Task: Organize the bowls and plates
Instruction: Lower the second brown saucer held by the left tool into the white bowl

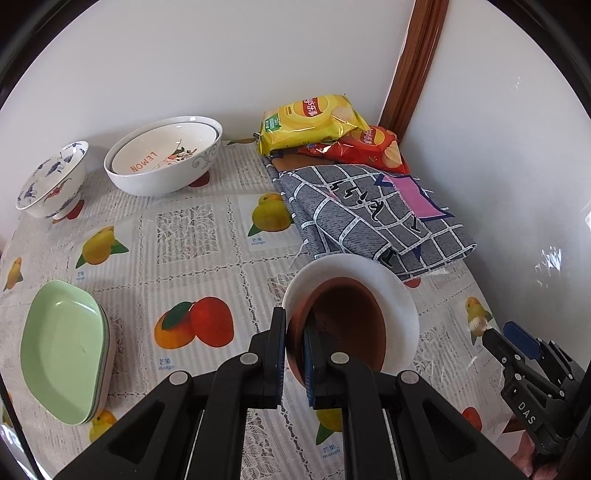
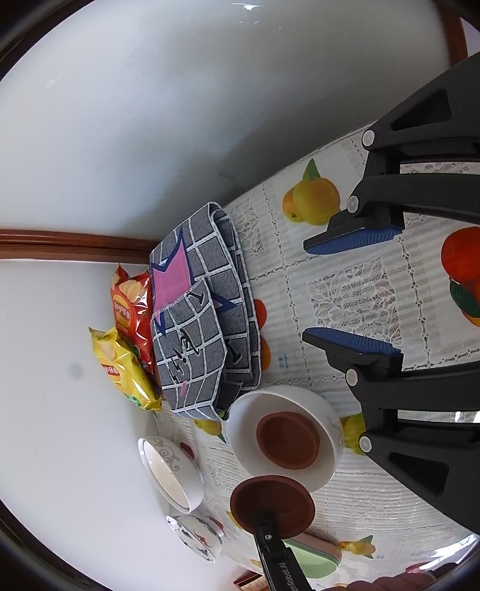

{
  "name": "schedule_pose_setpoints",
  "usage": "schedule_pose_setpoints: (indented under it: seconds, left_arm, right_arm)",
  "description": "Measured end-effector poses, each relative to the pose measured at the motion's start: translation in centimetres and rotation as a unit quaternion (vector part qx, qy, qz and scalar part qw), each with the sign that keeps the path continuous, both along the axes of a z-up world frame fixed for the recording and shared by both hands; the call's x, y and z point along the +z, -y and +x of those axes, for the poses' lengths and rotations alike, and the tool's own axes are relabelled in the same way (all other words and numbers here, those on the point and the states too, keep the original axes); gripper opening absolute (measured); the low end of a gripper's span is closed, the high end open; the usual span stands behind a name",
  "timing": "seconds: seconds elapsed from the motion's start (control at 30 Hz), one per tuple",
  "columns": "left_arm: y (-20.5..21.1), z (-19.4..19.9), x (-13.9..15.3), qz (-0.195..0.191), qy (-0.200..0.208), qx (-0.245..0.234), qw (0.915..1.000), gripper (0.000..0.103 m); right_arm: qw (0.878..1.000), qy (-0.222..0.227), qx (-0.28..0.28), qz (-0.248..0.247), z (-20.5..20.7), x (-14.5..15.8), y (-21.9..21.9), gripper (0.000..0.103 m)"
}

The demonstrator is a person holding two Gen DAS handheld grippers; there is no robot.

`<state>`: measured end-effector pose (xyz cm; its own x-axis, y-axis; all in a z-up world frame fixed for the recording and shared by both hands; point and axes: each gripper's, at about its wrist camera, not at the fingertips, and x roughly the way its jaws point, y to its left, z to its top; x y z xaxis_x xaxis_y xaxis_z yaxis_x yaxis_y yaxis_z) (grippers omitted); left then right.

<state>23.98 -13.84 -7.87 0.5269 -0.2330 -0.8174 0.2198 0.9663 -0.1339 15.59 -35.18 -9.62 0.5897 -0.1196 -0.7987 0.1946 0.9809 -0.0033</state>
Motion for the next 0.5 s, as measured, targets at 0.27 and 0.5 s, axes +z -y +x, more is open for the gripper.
schedule_pose_setpoints:
  seconds: [0.27, 0.5]
  left_arm:
    - [0.8, 1.2, -2.0, -0.001, -0.018, 0.000, 0.9998, 0.009]
    - [1.3, 2.0, -3.0, -0.008, -0.028, -0.002, 0.9996, 0.009]
  right_arm:
    - [1.000, -0.015, 0.009, 0.007, -0.2, -1.3, -0.3, 0.041]
    - [0.999, -0.035, 0.022, 0.011, -0.3, -2.5, -1.3, 0.041]
